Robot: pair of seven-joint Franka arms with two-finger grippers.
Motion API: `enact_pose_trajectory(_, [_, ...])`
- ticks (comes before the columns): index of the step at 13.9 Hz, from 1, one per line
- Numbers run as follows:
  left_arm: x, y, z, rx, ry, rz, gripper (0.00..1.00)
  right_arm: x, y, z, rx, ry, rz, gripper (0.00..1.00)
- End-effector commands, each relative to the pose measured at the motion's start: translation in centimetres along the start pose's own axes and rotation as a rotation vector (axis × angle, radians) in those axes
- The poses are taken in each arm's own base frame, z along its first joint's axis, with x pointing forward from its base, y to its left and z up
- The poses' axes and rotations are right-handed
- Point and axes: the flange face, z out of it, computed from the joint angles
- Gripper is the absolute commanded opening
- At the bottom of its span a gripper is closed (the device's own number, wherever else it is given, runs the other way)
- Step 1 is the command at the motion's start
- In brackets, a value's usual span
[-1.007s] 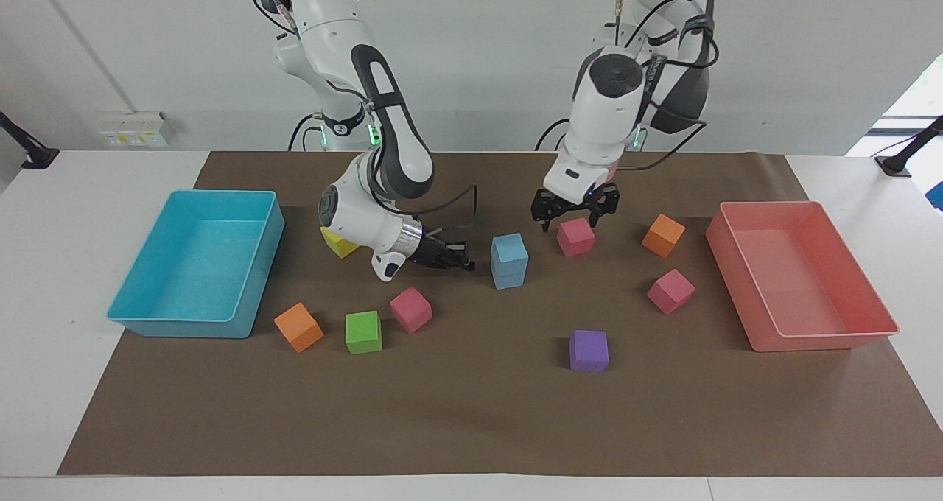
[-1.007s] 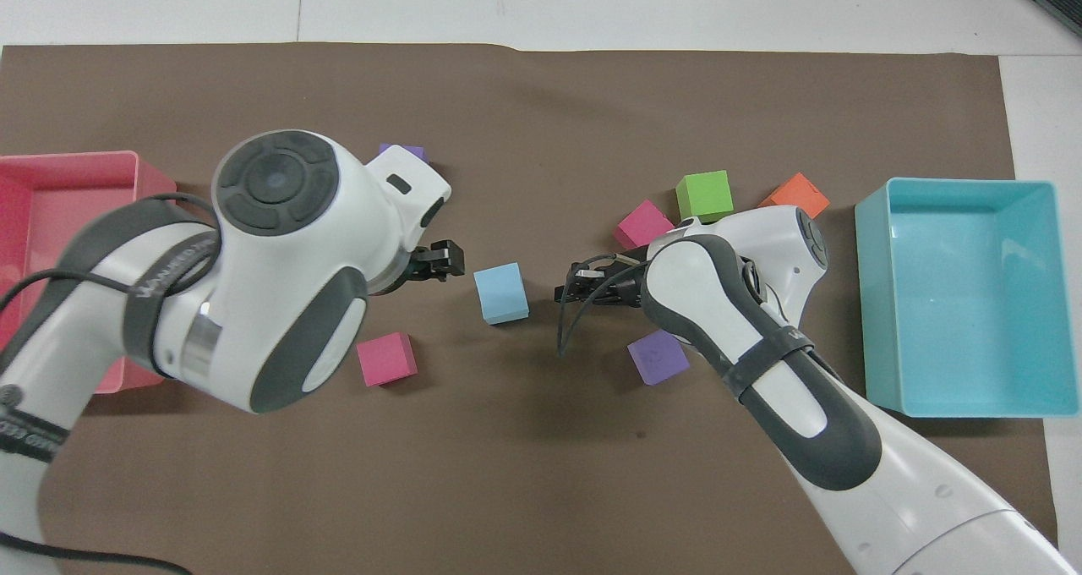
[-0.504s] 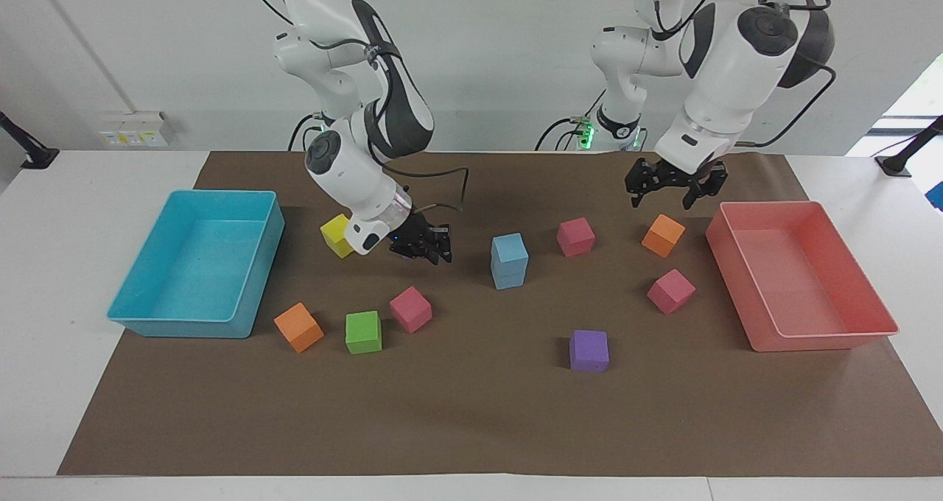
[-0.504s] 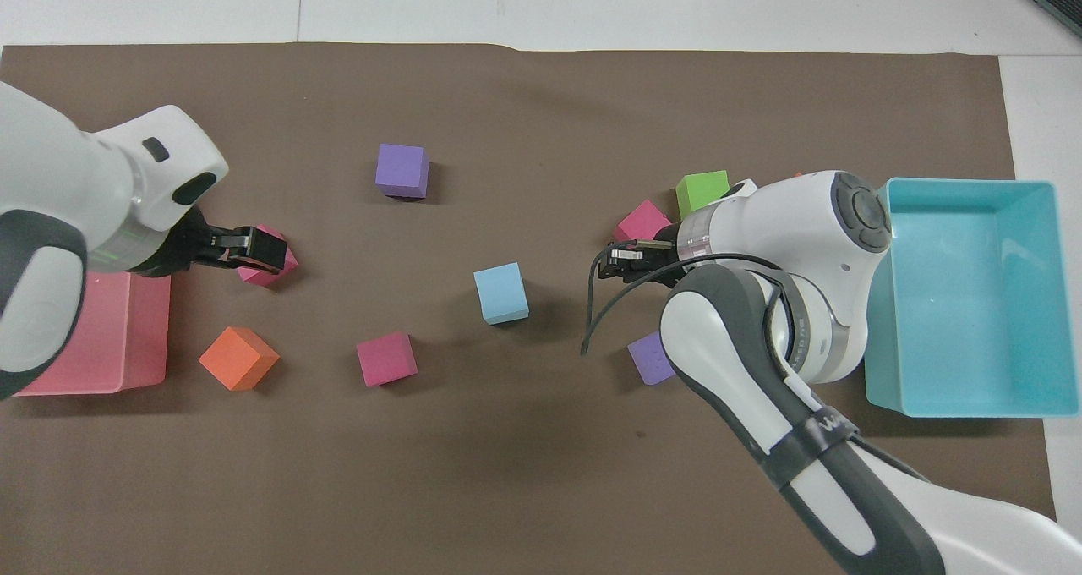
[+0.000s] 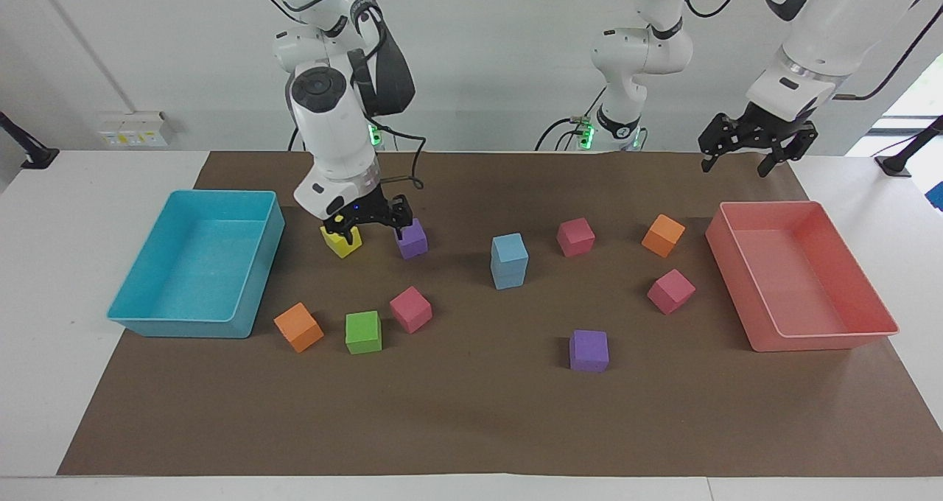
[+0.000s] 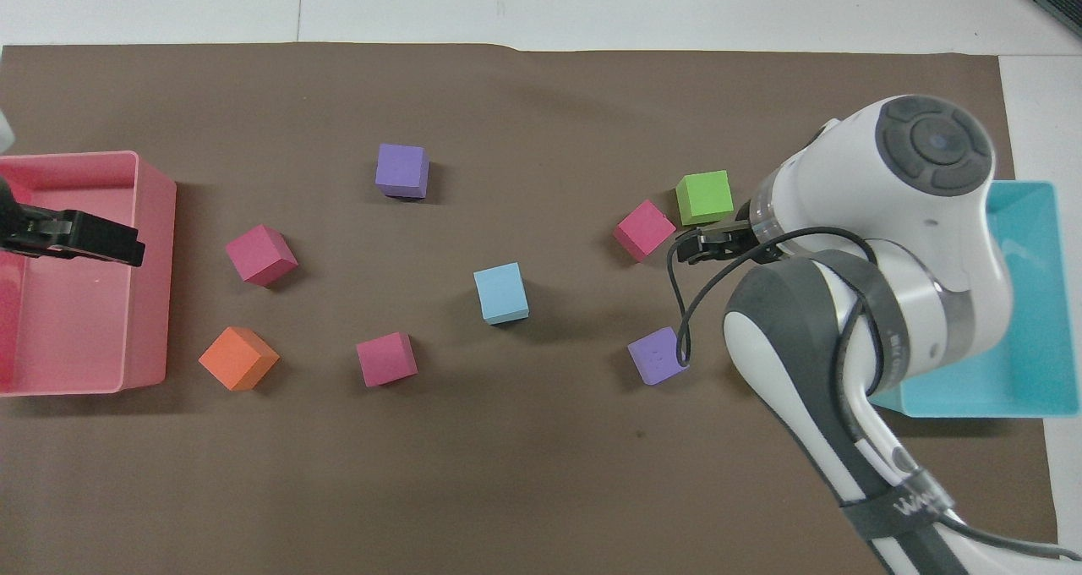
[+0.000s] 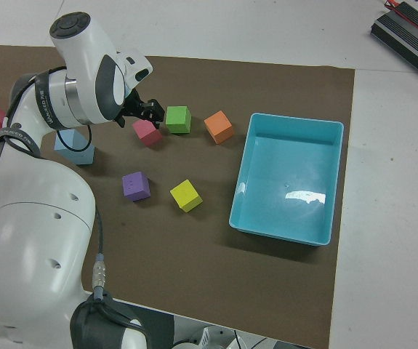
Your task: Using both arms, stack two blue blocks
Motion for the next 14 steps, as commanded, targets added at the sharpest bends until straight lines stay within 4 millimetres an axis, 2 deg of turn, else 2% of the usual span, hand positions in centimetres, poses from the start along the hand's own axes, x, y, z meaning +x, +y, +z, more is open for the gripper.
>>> enact_pose_trajectory(1, [0.5, -0.8, -1.7, 0.008, -0.02, 0.011, 1.0, -0.6, 4.4, -5.5, -0.024, 0.061, 0.067, 1.0])
enact_pose_trajectory(3, [0.7, -1.2, -2.1, 0.005, -0.052, 0.009, 1.0, -1.9, 6.7, -8.5, -0.024, 0.087, 0.097, 1.0])
enact_pose_trajectory(5, [0.4, -0.9, -2.6, 0.005, -0.034, 0.014, 1.0, -2.7, 8.6, -10.2, -0.025, 0.104, 0.128, 1.0])
enact_pose_trajectory(6, [0.2, -0.9, -2.1, 0.002, -0.05, 0.009, 1.0, -3.1, 9.3, -11.0, -0.026, 0.102, 0.139, 1.0])
enact_pose_trajectory(8, [-0.3, -0.7, -2.2, 0.001, -0.058, 0.011, 1.0, -3.8, 10.6, -13.6, -0.03, 0.08, 0.165, 1.0])
enact_pose_trajectory(11, [-0.5, -1.5, -2.2, 0.003, -0.059, -0.007, 1.0, -5.6, 13.6, -16.4, -0.035, 0.054, 0.183, 1.0])
enact_pose_trajectory(14, [-0.7, -2.2, -2.6, 0.003, -0.045, -0.023, 1.0, -7.3, 16.3, -17.1, -0.031, 0.033, 0.211, 1.0])
